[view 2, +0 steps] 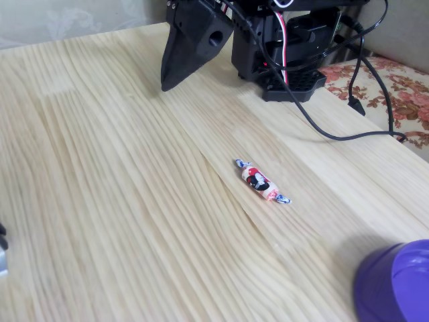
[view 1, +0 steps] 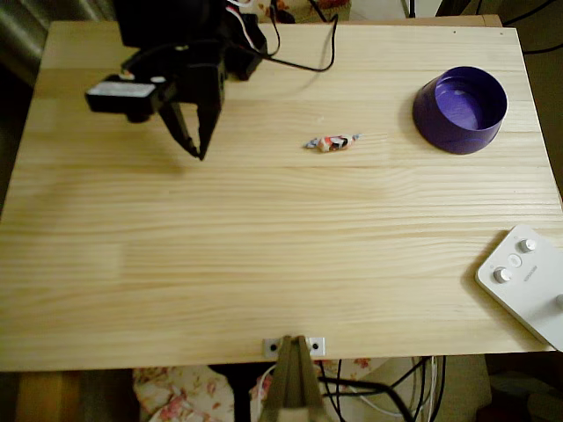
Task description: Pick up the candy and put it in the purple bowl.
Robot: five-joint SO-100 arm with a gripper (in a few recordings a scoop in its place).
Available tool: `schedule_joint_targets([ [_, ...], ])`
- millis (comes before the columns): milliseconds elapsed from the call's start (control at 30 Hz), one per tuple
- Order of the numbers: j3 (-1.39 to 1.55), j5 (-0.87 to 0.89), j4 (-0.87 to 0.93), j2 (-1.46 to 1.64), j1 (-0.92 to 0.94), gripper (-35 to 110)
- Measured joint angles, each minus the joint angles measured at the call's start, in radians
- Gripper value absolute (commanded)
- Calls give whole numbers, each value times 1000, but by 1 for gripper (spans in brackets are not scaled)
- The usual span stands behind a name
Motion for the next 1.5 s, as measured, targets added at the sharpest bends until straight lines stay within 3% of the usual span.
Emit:
schedule_joint_targets([
  [1200, 0, -71, -3, 0, -48, -1],
  [1500, -117, -410, -94, -144, -89, -1],
])
